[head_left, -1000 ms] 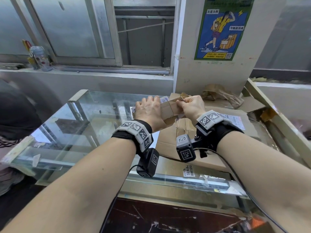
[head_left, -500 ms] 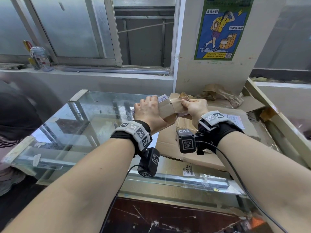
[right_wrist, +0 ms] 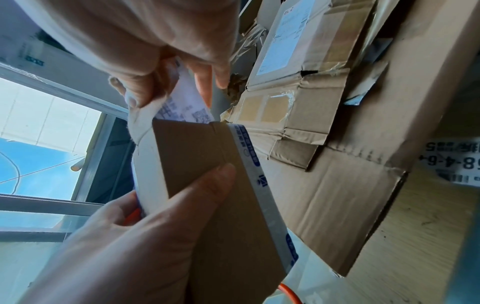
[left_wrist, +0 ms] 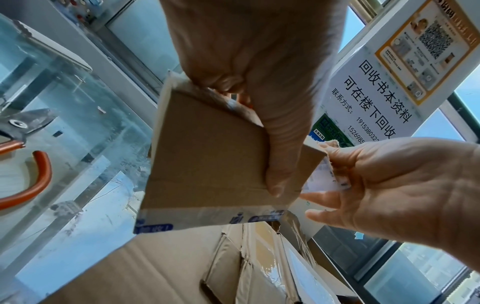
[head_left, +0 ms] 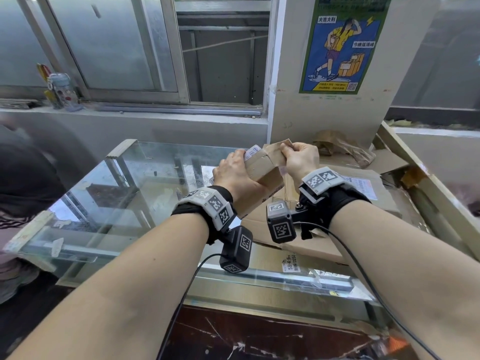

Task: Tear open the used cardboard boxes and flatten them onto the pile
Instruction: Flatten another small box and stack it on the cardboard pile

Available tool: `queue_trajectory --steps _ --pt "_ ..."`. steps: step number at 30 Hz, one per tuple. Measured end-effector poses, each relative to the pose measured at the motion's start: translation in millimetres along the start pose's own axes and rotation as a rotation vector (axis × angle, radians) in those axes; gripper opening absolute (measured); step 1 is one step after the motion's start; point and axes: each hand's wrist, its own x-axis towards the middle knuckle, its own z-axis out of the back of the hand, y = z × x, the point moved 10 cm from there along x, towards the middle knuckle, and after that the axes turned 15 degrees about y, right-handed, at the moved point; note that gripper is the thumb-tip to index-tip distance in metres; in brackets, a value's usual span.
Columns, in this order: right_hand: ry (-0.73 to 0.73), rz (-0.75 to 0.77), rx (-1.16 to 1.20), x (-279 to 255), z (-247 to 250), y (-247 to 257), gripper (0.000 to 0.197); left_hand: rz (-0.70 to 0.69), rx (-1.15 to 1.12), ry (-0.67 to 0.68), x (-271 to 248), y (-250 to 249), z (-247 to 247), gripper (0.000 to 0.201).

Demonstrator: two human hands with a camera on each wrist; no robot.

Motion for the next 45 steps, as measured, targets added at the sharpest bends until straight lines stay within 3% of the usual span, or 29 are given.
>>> queue_trajectory --steps 6,12,22,24,26,29,31,35,39,45 --pt "0.035 -0.067 0.072 5 -7 -14 0.018 -0.01 -0.03 -0.013 -6 0 5 0.08" --pt "0.07 -0.081 0.064 3 -2 -11 0.011 -0.078 -0.013 0.064 -8 -3 6 0.093" --pt "0.106 -0.179 0.315 3 -11 -29 0.015 -0.112 -0.071 0.005 -5 3 8 0.09" --pt "0.099 -0.212 0.337 4 -12 -34 0.007 -0.094 -0.073 -0.006 -7 3 7 0.096" --pt "0.078 -0.207 0.279 8 -11 -35 0.008 -0.039 -0.077 0.003 -8 8 4 0.095" --pt "0.061 -0.205 0.211 11 -11 -38 0.045 0.035 -0.067 0.023 -1 20 -1 0.096" --pt "0.052 -0.223 0.043 9 -7 -37 0.057 0.064 -0.059 0.035 2 23 -3 0.094" --pt "0.047 -0.238 -0.275 4 4 -27 0.043 0.101 0.025 -0.012 0 24 3 0.094" --pt "-0.018 -0.172 -0.525 -2 19 -9 0.058 0.193 0.05 -0.033 -2 34 7 0.097" --pt "-0.095 0.024 -0.774 -12 16 27 0.018 0.343 0.114 -0.032 4 48 12 0.084"
